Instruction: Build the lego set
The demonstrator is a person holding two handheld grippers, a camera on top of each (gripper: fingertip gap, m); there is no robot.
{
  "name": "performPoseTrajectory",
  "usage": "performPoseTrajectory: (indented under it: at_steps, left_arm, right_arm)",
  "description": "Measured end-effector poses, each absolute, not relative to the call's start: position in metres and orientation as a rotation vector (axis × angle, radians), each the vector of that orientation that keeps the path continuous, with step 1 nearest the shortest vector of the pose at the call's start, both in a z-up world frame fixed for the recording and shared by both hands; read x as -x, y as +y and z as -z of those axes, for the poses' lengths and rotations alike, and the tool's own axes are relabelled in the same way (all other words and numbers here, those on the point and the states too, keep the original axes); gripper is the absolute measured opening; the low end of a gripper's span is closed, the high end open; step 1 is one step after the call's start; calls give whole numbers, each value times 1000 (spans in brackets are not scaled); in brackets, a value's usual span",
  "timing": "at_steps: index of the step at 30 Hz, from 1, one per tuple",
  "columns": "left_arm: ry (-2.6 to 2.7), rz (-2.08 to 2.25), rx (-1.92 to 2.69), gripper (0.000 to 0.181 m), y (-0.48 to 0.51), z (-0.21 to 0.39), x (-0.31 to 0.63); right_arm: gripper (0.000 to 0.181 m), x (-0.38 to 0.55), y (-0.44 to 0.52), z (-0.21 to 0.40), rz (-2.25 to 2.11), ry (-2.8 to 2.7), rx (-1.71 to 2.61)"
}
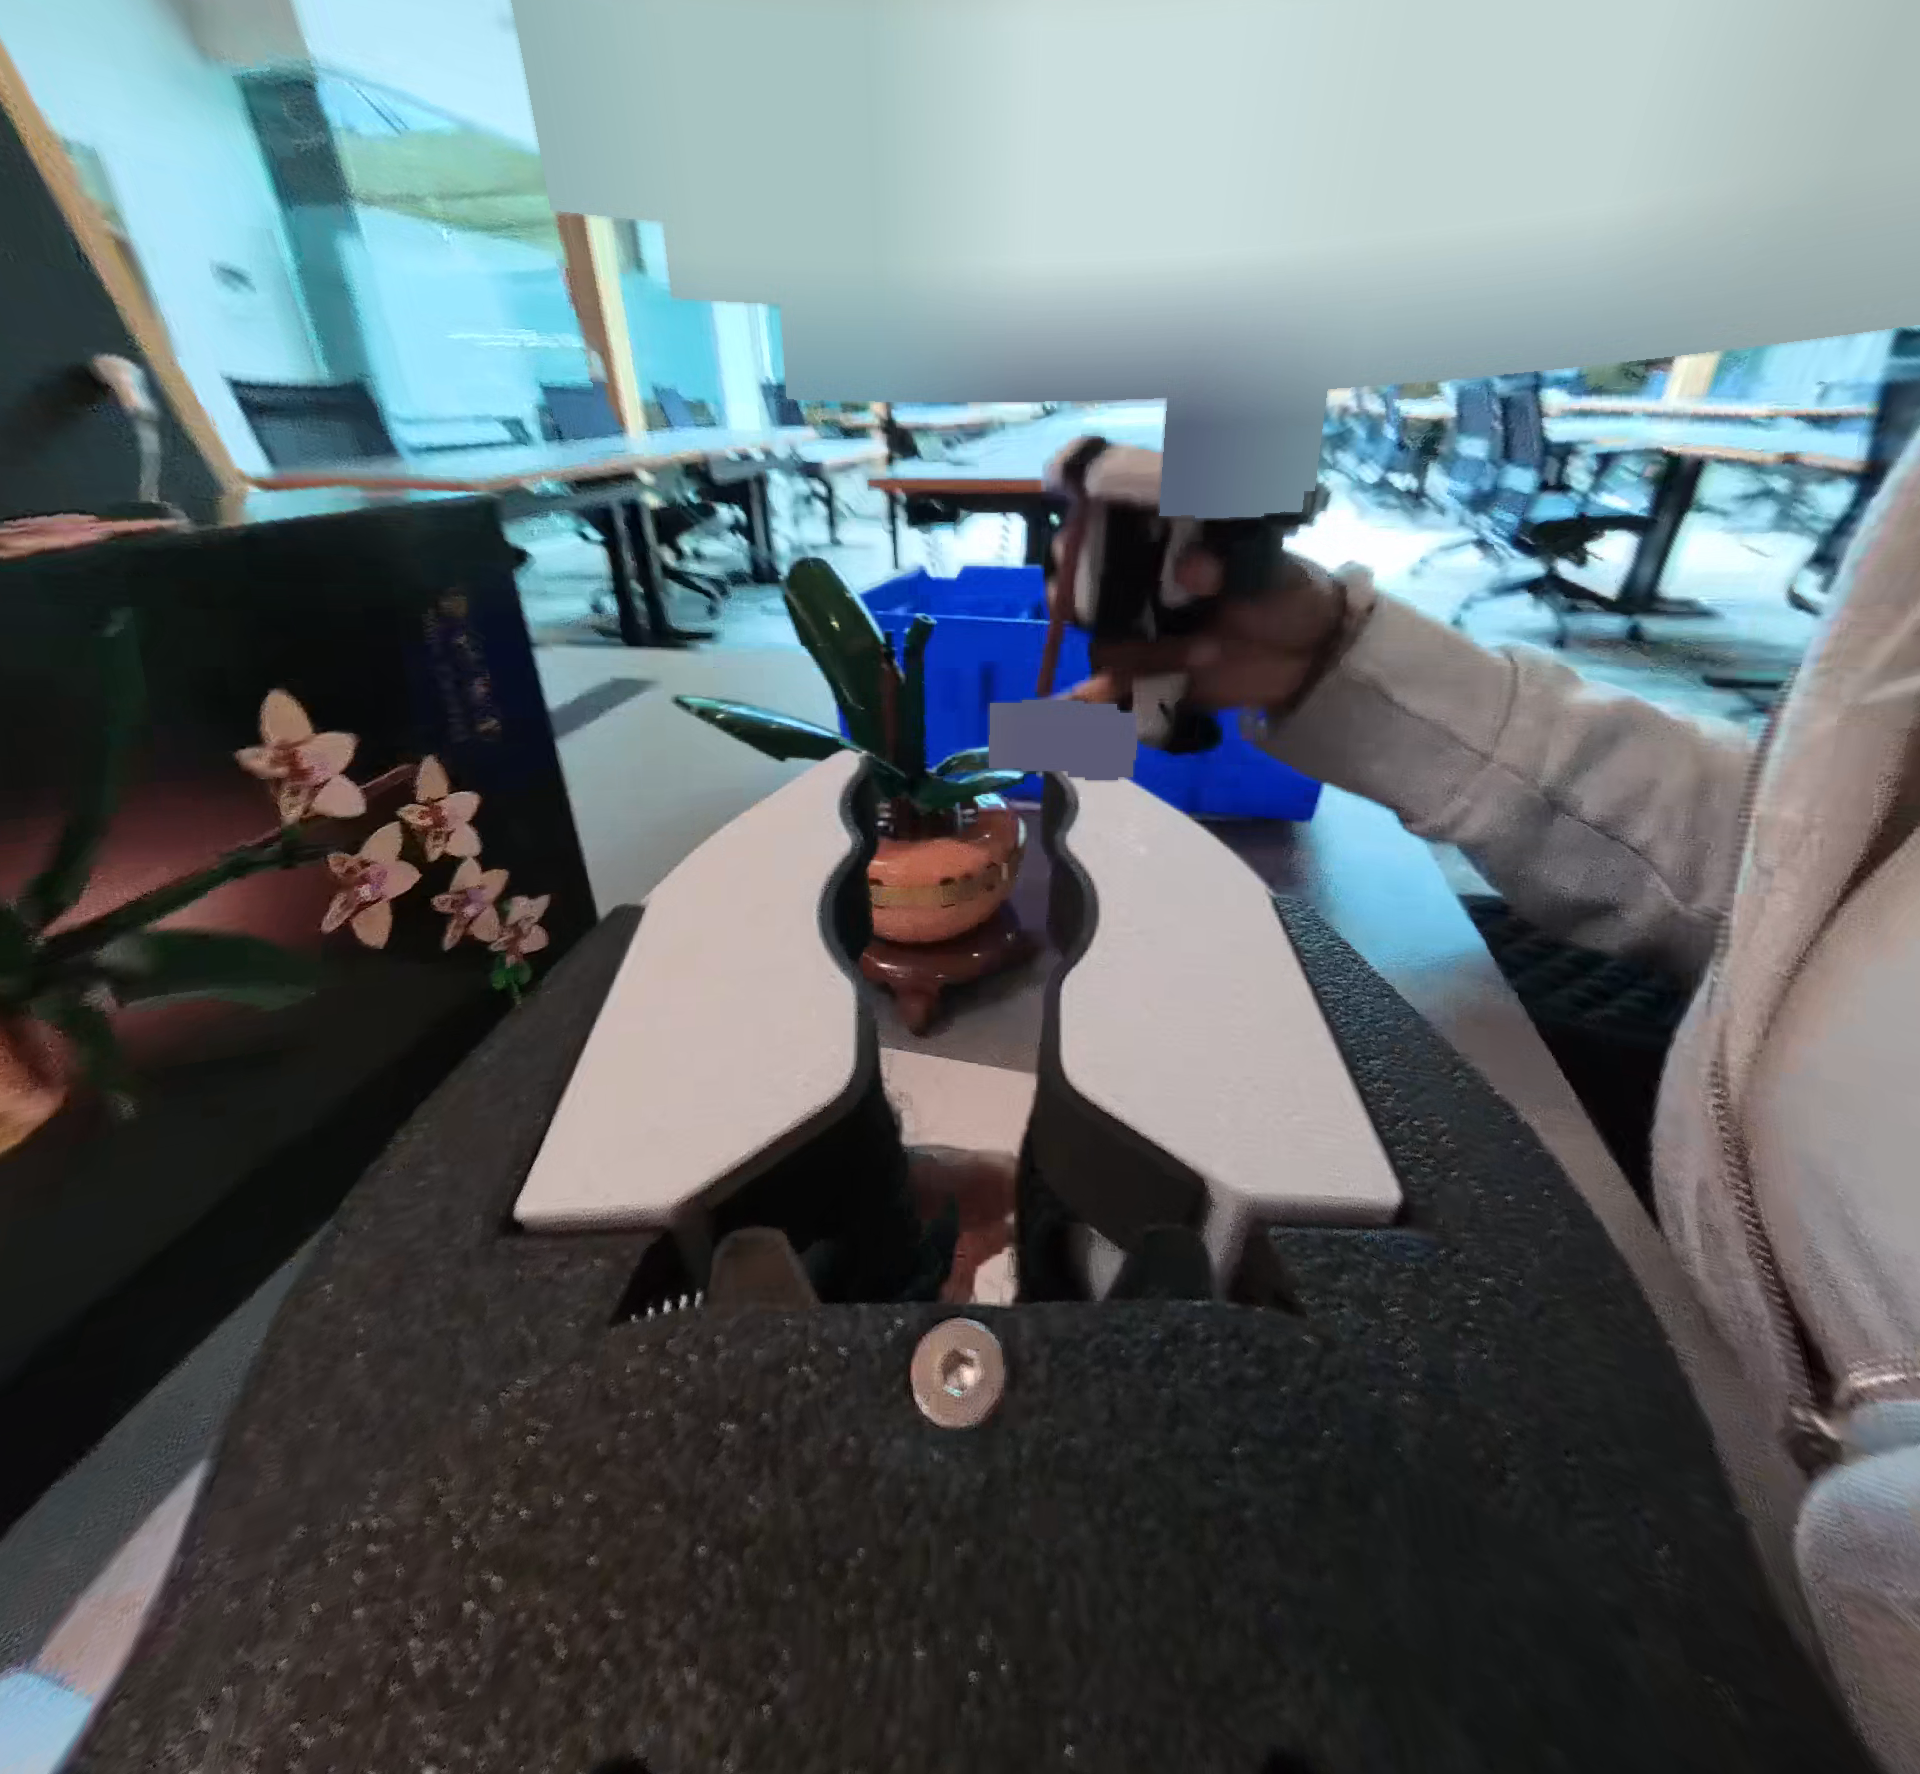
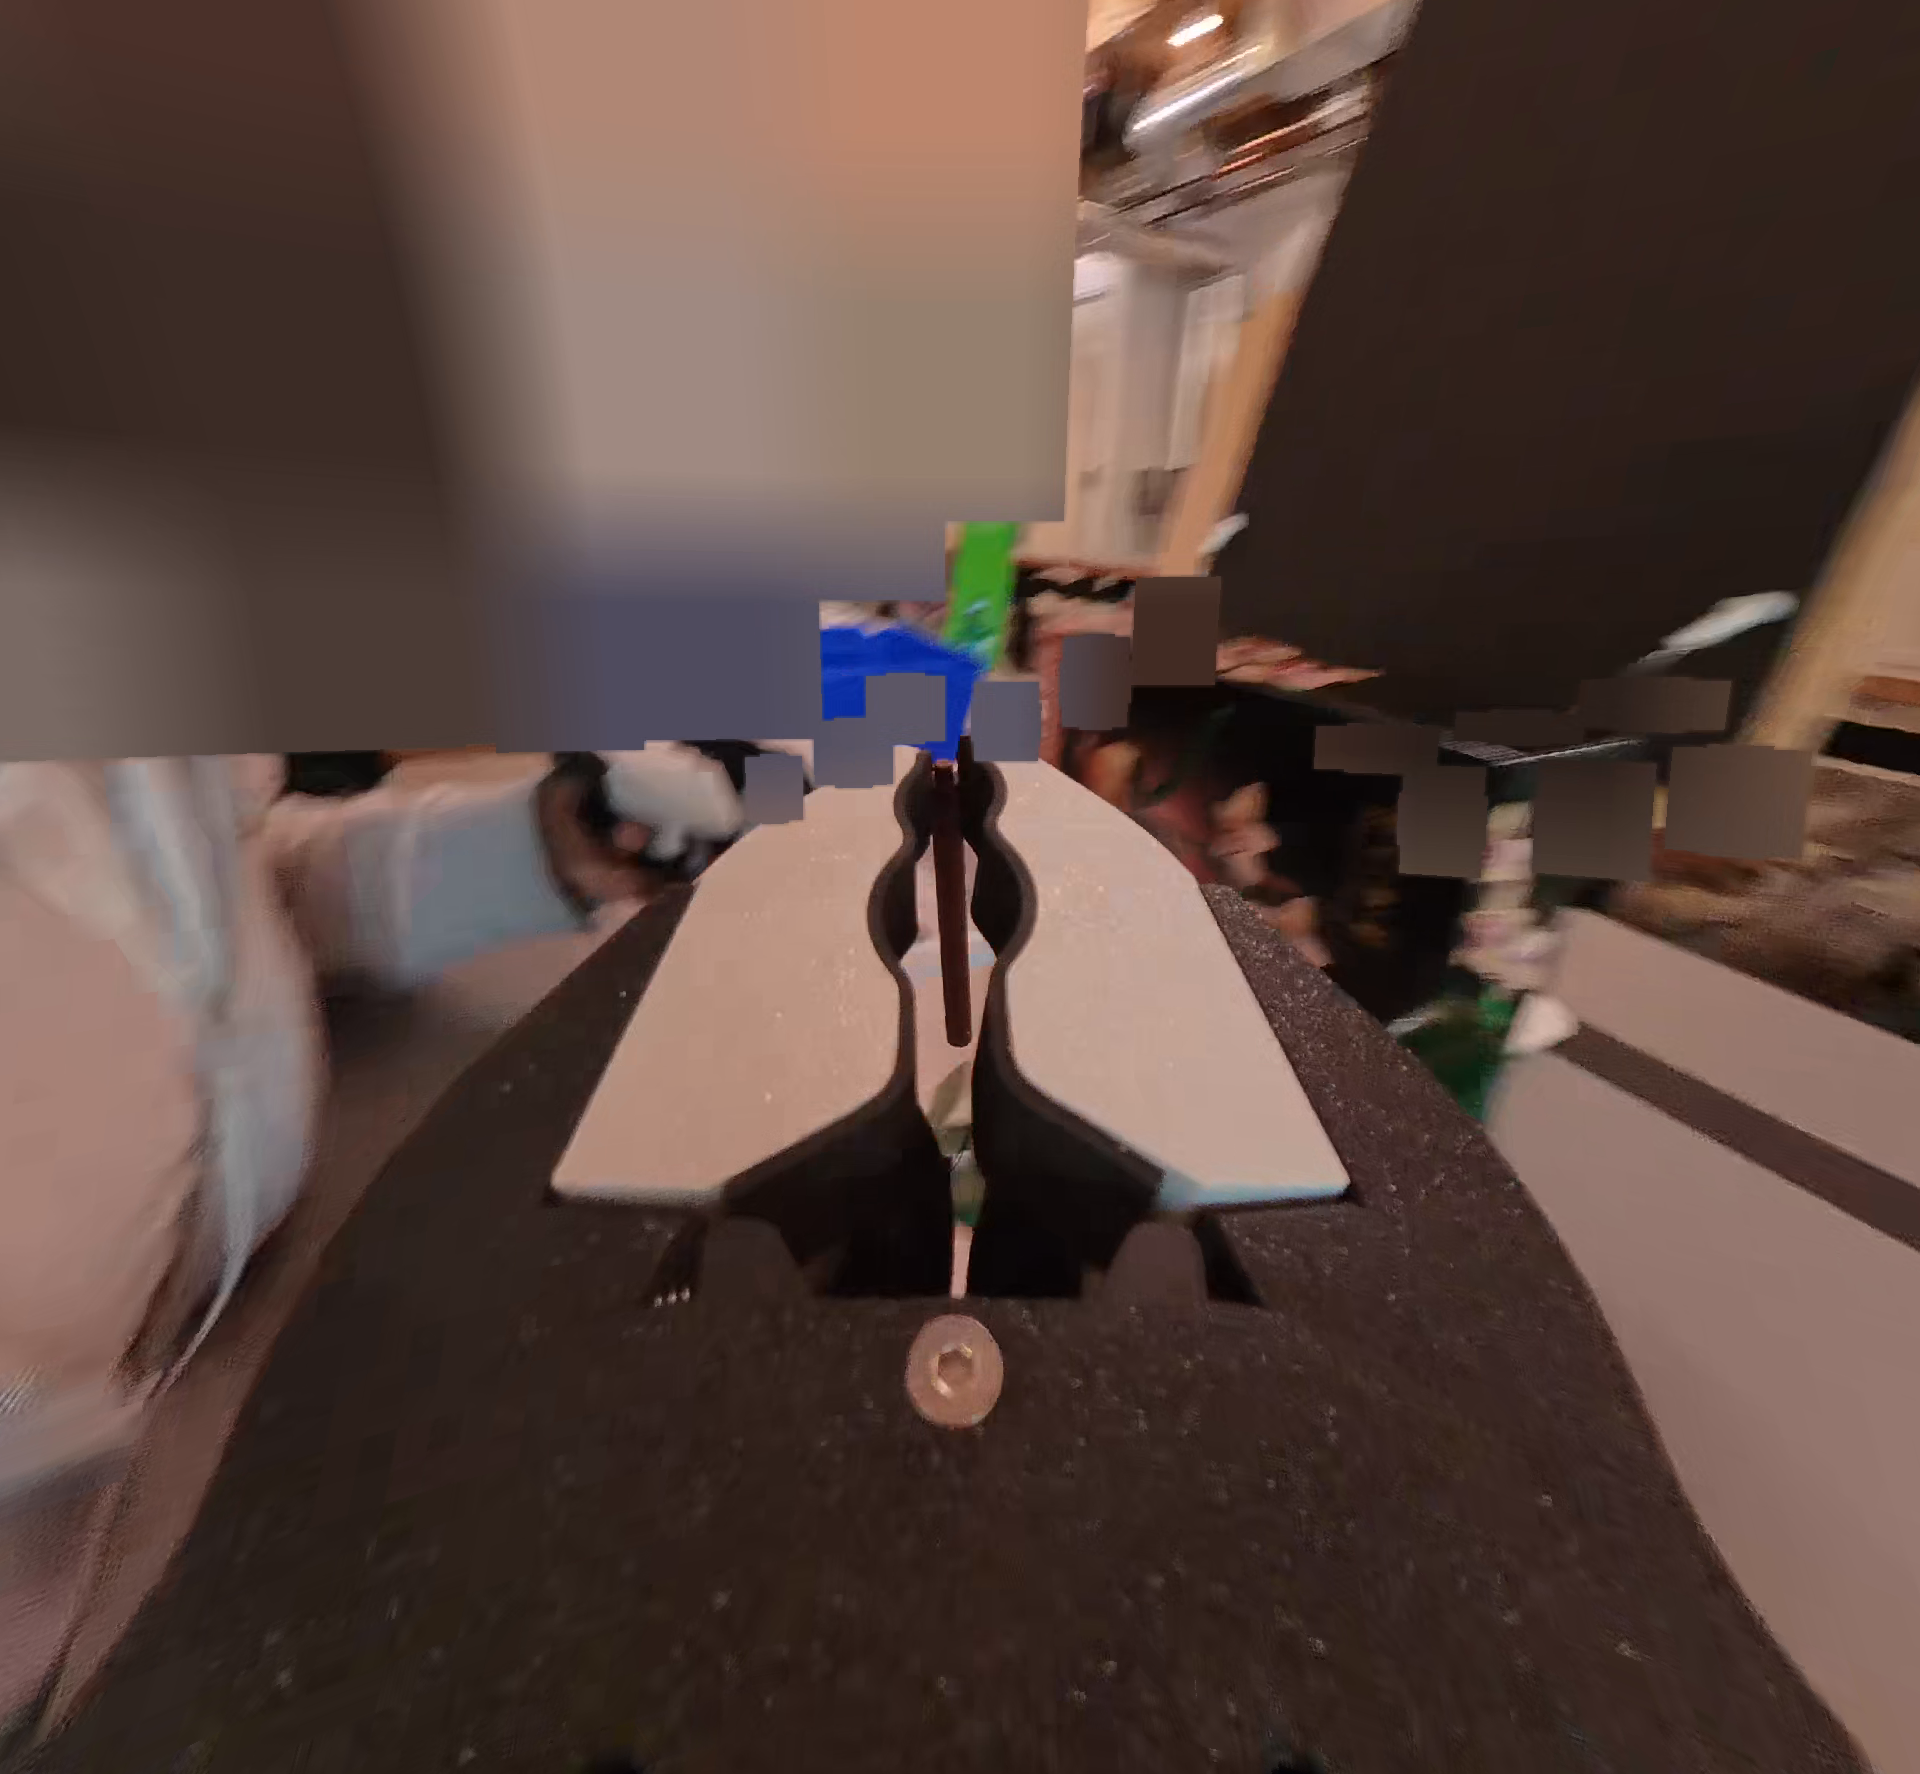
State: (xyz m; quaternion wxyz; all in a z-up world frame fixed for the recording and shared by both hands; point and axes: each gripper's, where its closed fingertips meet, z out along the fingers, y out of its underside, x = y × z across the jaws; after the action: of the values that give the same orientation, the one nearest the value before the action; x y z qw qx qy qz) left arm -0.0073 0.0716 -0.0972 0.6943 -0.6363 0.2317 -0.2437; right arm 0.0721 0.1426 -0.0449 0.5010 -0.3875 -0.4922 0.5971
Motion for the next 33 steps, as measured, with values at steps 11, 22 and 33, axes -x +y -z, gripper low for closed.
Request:
performPoseTrajectory:
  at_steps: [11,22,33]
  left_arm:
    - [401,401,1708,5,79,125,48]
    - [327,389,1789,0,75,161,78]
    - [307,429,1784,3,74,167,79]
  right_arm:
    - [4,-55,192,31,-1408,-1033,1119]
    - [4,-47,198,38,-1363,-1062,1148]
    - [4,-38,198,44,-1331,-1103,1181]
